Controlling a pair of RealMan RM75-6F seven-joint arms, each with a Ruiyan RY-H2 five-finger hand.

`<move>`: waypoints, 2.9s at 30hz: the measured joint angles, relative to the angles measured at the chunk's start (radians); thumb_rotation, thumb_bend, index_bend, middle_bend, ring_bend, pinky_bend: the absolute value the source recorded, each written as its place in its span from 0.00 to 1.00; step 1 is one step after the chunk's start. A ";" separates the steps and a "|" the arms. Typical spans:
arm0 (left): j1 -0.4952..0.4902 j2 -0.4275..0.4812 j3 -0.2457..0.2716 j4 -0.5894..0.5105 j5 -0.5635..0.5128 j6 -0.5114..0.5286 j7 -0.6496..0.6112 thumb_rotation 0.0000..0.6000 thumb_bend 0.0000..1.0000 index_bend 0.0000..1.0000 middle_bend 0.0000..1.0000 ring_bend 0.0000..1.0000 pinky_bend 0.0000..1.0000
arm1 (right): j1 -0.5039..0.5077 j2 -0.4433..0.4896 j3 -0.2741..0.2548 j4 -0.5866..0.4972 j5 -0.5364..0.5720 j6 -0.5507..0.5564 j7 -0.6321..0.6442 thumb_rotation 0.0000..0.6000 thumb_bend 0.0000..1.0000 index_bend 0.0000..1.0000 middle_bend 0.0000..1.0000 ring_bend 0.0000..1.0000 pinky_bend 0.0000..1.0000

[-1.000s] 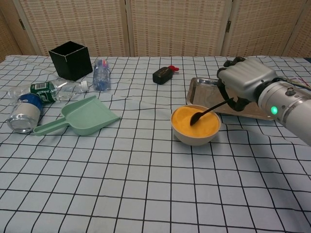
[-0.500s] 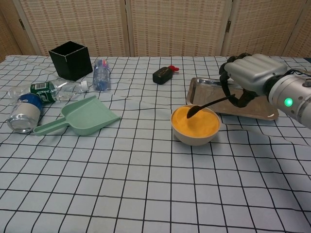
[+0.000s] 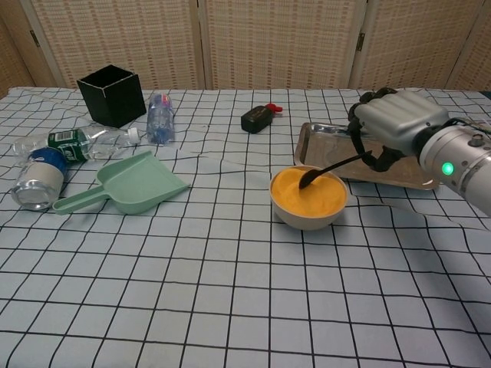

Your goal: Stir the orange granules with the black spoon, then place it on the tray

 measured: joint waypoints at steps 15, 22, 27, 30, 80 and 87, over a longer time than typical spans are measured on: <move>-0.002 0.000 -0.001 0.000 -0.001 -0.002 0.001 1.00 0.39 0.00 0.00 0.00 0.16 | -0.004 0.025 -0.005 -0.039 0.031 -0.078 -0.005 1.00 0.92 1.00 0.18 0.00 0.00; 0.000 0.000 -0.001 -0.004 0.001 0.002 0.007 1.00 0.39 0.00 0.00 0.00 0.16 | -0.001 0.094 -0.009 -0.133 0.078 -0.103 -0.039 1.00 0.93 1.00 0.18 0.00 0.00; 0.000 -0.001 0.000 -0.004 0.005 0.004 0.006 1.00 0.39 0.00 0.00 0.00 0.16 | 0.011 0.130 -0.016 -0.175 0.095 -0.109 -0.066 1.00 0.93 1.00 0.18 0.00 0.00; 0.000 -0.001 -0.001 -0.003 0.006 0.005 0.005 1.00 0.39 0.00 0.00 0.00 0.16 | 0.019 0.151 -0.020 -0.199 0.101 -0.112 -0.079 1.00 0.93 1.00 0.18 0.00 0.00; 0.002 0.003 0.006 -0.010 0.026 0.019 0.004 1.00 0.39 0.00 0.00 0.00 0.16 | 0.112 0.021 0.147 0.223 0.547 -0.094 -0.026 1.00 0.92 1.00 0.18 0.00 0.00; 0.000 0.003 0.006 -0.008 0.022 0.012 -0.001 1.00 0.39 0.00 0.00 0.00 0.17 | 0.139 -0.106 0.127 0.425 0.534 -0.168 -0.057 1.00 0.92 0.83 0.18 0.00 0.00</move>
